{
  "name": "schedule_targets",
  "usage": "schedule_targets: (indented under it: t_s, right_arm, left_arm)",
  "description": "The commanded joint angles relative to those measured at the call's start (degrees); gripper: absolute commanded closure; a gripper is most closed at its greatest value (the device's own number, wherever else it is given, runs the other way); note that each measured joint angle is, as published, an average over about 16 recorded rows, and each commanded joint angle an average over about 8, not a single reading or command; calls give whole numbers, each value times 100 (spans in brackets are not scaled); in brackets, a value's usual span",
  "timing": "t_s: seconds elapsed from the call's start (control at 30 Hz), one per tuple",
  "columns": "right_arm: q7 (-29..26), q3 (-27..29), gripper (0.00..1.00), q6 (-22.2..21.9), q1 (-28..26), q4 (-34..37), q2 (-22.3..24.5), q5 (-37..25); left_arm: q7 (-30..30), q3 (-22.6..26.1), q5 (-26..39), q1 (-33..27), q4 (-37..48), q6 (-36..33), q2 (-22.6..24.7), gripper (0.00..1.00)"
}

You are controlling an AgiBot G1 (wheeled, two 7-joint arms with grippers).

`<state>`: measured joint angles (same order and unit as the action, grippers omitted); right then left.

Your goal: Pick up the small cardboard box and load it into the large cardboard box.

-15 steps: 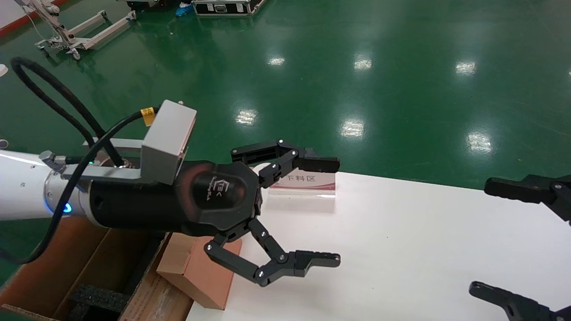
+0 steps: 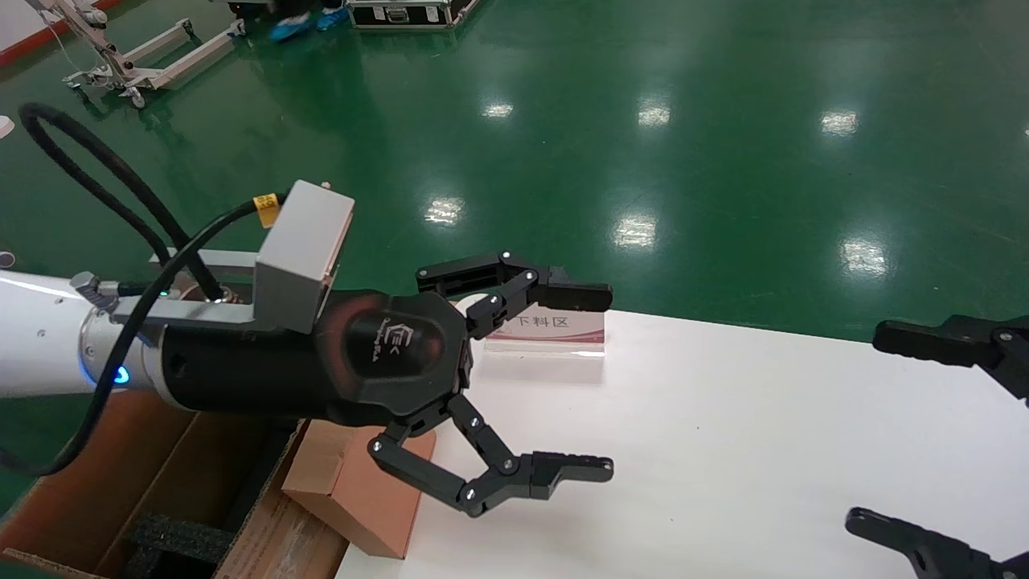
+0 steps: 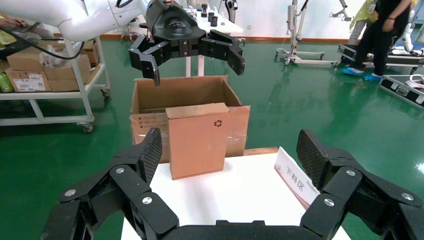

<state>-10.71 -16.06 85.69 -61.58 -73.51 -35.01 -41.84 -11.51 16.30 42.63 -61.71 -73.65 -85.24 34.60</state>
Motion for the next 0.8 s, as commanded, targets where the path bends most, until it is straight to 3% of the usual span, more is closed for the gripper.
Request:
schedule_targets:
  t_s: [0.03,0.23,0.43,0.8]
  right_arm:
    - [0,0,0,0,0,1,0,0]
    - [2,-3,0,1,-2,3,0,1]
    - [4,-6,0,0,-3,4,1,3]
    - [6,-11,0,-2,-5,4,3,6]
  left_arm:
    - [9,-2,2,1,1,-1,-3,0]
    - [-373,131,304,-81,-52,185,-149,0]
    - [-1137,427,1017,-364,-243,420,-397,0]
    - [-3568,1362,3078,-1644,-402,185,-433,0]
